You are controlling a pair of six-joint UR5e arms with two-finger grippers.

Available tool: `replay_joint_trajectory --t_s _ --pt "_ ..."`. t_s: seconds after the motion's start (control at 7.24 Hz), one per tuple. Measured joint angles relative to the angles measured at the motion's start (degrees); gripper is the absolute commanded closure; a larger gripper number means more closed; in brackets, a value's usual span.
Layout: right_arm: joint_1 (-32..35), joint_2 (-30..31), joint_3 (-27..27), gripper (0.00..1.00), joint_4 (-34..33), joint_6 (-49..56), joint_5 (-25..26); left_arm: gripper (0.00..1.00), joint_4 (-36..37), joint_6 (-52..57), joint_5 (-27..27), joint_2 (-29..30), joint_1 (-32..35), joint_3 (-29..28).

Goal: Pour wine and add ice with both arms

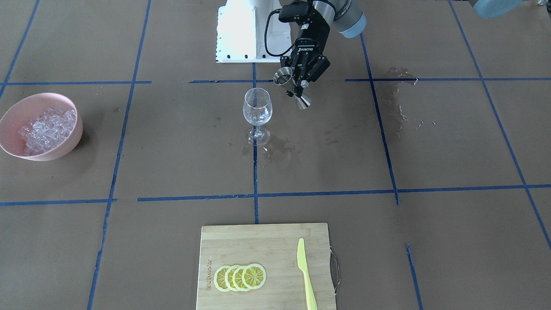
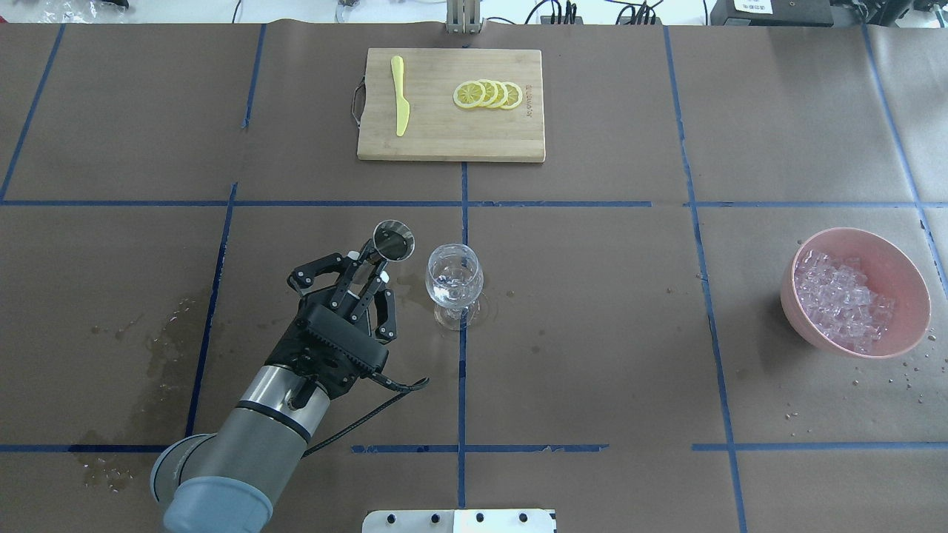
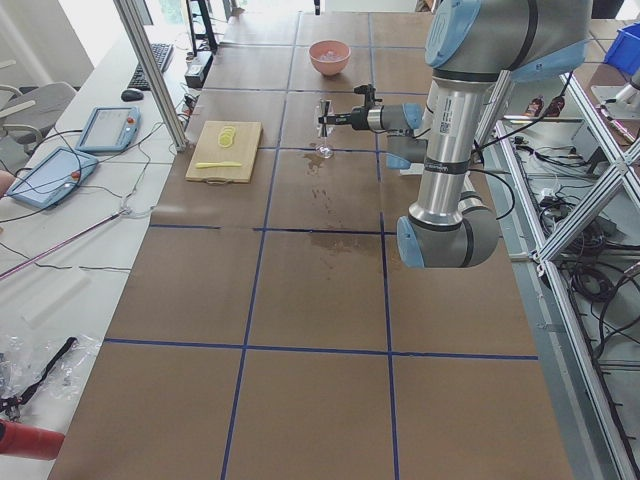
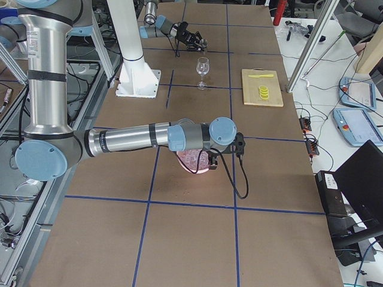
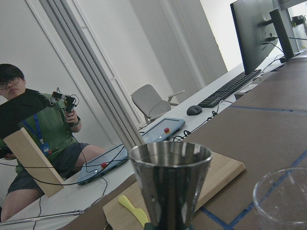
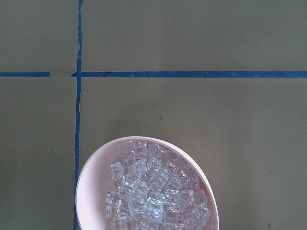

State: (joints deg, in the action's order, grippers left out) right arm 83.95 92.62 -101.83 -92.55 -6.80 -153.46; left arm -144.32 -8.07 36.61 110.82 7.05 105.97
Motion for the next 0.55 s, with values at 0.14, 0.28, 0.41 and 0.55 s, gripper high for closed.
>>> replay_joint_trajectory --t_s 0.14,0.28,0.41,0.55 --pt "-0.01 -0.16 0.28 0.00 0.00 0.02 0.00 1.00 4.00 0.24 5.00 0.01 1.08 2.01" --pt "-0.01 -0.27 0.43 0.00 0.00 0.03 0.00 1.00 10.46 0.35 9.58 0.17 2.43 5.17" --pt "-0.01 -0.33 0.58 0.00 0.00 0.03 0.00 1.00 17.52 0.48 13.06 0.79 3.52 7.81" --pt "-0.01 -0.41 0.76 0.00 0.00 0.03 0.00 1.00 23.21 1.48 15.01 1.97 4.33 9.00"
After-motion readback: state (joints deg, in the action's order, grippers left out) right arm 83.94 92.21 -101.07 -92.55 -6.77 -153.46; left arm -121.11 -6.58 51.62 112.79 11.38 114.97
